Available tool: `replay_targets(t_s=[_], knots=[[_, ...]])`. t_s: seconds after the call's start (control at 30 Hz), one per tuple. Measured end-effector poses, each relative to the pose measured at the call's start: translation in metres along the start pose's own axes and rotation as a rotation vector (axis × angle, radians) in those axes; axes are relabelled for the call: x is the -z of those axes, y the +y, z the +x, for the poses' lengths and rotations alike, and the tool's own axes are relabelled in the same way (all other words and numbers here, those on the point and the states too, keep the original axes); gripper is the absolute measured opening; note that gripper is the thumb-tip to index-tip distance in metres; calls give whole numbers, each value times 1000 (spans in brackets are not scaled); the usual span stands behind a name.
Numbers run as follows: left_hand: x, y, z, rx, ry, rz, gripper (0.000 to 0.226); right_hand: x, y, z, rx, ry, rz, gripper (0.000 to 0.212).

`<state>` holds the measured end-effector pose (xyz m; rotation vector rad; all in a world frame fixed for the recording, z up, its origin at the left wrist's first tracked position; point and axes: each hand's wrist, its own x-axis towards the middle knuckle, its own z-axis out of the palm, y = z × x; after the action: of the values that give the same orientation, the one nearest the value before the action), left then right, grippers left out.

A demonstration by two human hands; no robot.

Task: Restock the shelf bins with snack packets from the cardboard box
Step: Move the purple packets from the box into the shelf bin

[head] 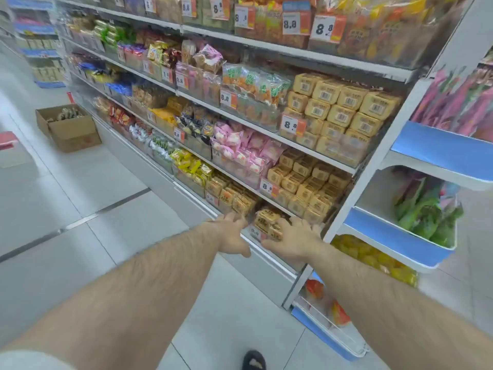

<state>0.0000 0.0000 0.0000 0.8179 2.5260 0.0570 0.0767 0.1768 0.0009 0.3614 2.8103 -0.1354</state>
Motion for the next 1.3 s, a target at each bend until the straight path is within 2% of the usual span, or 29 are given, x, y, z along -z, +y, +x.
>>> replay_targets(t_s=[0.27, 0.43, 0.67, 0.8, 0.93, 1.3], knots=[[58, -98, 124, 142, -75, -41, 87, 12, -42, 188, 73, -66, 74, 83], [109, -179, 180, 210, -13, -129, 85, 38, -98, 296, 134, -69, 103, 82], [144, -338, 232, 262, -2, -167, 81, 63, -219, 419, 193, -73, 58, 73], [168, -444, 262, 216, 48, -159, 83, 80, -299, 482, 174, -38, -28, 79], [200, -539, 274, 146, 10, -182, 83, 101, -377, 532, 142, -52, -85, 80], [263, -780, 366, 178, -68, -185, 95, 120, -564, 720, 147, -91, -64, 86]])
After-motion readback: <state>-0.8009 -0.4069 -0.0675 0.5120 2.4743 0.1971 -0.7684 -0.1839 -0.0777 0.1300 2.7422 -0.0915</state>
